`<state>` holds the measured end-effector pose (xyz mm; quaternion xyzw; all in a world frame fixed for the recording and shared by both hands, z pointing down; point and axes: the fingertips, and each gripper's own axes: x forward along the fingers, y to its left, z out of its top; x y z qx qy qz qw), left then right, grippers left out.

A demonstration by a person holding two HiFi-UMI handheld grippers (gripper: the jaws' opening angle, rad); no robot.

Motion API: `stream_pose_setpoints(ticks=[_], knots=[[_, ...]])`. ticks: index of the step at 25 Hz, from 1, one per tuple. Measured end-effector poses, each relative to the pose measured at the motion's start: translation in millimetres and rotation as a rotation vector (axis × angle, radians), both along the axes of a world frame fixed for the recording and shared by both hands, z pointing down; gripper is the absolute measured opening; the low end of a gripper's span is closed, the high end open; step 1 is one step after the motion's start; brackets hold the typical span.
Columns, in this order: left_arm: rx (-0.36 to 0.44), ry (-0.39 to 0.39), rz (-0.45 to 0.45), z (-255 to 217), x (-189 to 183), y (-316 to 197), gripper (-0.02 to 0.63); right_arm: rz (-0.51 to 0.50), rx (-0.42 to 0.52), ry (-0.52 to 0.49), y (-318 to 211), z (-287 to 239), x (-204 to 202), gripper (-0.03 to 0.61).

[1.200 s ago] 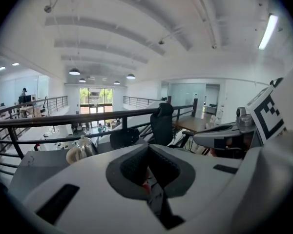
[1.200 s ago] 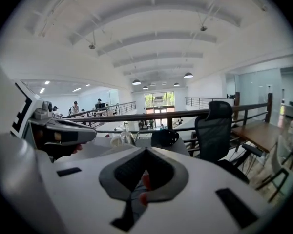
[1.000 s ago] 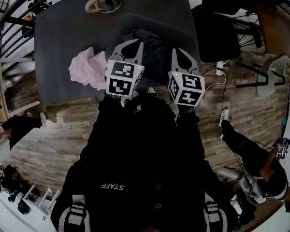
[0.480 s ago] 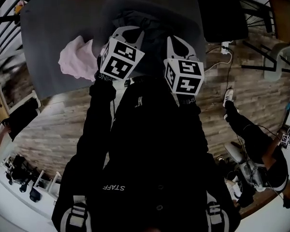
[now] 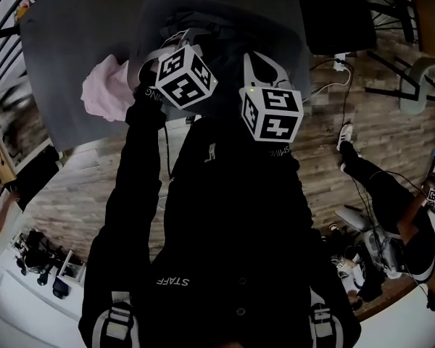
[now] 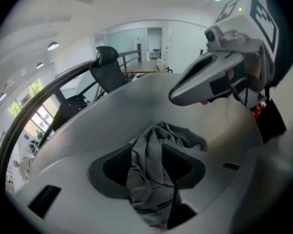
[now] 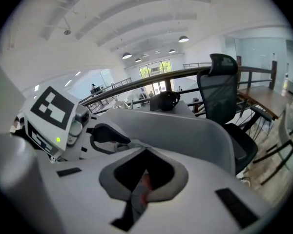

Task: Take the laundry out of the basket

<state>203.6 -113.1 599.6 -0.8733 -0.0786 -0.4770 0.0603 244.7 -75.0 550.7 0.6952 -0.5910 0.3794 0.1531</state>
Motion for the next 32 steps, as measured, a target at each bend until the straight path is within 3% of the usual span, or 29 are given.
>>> stream_pose_setpoints(ticks=[2, 7, 14, 21, 27, 32], knots=[[-0.002, -0.028, 0.064, 13.6, 0.2, 3.8, 0.208, 0.002, -0.007, -0.008, -1.5, 4.6, 1.0, 0.015], [-0.012, -0.068, 0.097, 34.3, 2.8, 2.3, 0.266, 0.018, -0.039, -0.034, -3.2, 18.1, 5.9, 0.015], [0.037, -0.168, 0.25, 74.7, 3.1, -3.0, 0.359, 0.041, -0.059, -0.064, -3.9, 31.3, 6.7, 0.015], [0.045, -0.233, 0.37, 105.7, 6.5, -5.0, 0.391, 0.168, -0.063, -0.165, 4.2, 34.0, 14.8, 0.015], [0.045, -0.289, 0.445, 130.6, 7.7, -10.6, 0.425, 0.173, -0.029, -0.187, 10.2, 25.0, 20.0, 0.015], [-0.029, -0.351, 0.444, 159.6, 6.2, -4.4, 0.456, 0.165, -0.017, -0.189, 10.6, 24.1, 19.5, 0.015]])
